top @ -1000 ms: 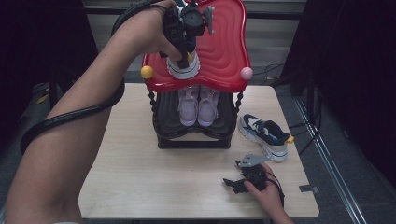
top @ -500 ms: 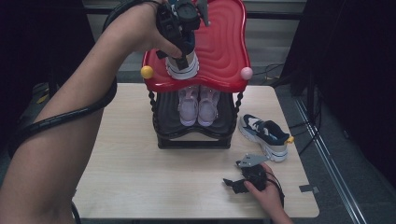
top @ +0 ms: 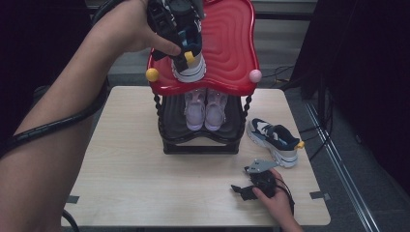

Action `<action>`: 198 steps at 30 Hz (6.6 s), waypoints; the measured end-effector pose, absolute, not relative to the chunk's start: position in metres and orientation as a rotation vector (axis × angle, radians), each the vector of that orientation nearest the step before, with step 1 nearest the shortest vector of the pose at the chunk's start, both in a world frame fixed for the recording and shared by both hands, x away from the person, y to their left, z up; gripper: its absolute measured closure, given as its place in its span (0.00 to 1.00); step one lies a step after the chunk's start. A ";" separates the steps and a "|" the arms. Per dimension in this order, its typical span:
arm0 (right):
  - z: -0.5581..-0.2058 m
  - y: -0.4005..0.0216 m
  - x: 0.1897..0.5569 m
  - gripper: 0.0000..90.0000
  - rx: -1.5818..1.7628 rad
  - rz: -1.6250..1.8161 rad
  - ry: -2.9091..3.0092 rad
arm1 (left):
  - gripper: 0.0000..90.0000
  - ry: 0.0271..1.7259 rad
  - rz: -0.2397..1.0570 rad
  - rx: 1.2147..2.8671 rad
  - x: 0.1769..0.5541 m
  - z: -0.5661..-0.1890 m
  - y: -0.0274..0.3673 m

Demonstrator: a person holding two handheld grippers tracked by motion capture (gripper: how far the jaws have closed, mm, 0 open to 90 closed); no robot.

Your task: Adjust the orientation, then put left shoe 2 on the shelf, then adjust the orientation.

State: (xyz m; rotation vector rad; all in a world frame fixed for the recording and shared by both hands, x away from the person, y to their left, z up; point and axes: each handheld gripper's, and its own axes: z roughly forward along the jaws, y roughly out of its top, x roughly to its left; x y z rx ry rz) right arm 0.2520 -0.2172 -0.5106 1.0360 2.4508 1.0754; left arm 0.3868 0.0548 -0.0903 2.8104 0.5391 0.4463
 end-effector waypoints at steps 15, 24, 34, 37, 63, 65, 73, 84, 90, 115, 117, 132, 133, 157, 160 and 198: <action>-0.511 -0.217 0.252 0.15 1.036 1.075 2.451 | 0.20 0.658 0.315 2.841 0.384 -0.105 0.081; -0.511 -0.217 0.252 0.15 1.036 1.075 2.451 | 0.19 0.711 0.268 2.869 0.380 -0.122 0.102; -0.510 -0.217 0.252 0.15 1.037 1.072 2.452 | 0.19 0.775 0.192 2.889 0.374 -0.144 0.127; -0.510 -0.217 0.252 0.15 1.036 1.071 2.452 | 0.19 0.796 0.184 2.897 0.373 -0.148 0.134; -0.510 -0.217 0.252 0.15 1.036 1.073 2.449 | 0.19 0.884 0.097 2.951 0.358 -0.218 0.169; -0.510 -0.217 0.252 0.15 1.036 1.073 2.449 | 0.19 0.888 0.110 2.956 0.356 -0.226 0.170; -0.510 -0.217 0.252 0.15 1.037 1.075 2.448 | 0.20 0.901 0.056 2.965 0.355 -0.261 0.174; -0.510 -0.217 0.252 0.15 1.036 1.075 2.447 | 0.20 0.889 0.006 2.948 0.350 -0.315 0.177; -0.510 -0.217 0.252 0.15 1.040 1.075 2.449 | 0.20 0.899 -0.010 2.924 0.350 -0.339 0.177; -0.510 -0.217 0.252 0.15 1.036 1.073 2.451 | 0.20 0.811 0.080 2.707 0.347 -0.426 0.162; -0.510 -0.217 0.252 0.15 1.036 1.072 2.451 | 0.19 0.813 0.078 2.672 0.346 -0.433 0.161; -0.510 -0.217 0.252 0.15 1.034 1.072 2.452 | 0.18 0.887 0.182 2.453 0.336 -0.477 0.167; -0.510 -0.217 0.252 0.15 1.034 1.072 2.453 | 0.18 0.880 0.223 2.455 0.334 -0.482 0.167; -0.511 -0.218 0.252 0.15 1.030 1.072 2.457 | 0.00 0.852 0.320 2.238 0.321 -0.510 0.177; -0.510 -0.219 0.253 0.17 1.022 1.073 2.460 | 0.00 0.855 0.322 2.237 0.321 -0.510 0.177; -0.430 -0.273 0.276 0.21 0.980 1.028 2.491 | 0.00 0.861 0.327 2.240 0.320 -0.510 0.177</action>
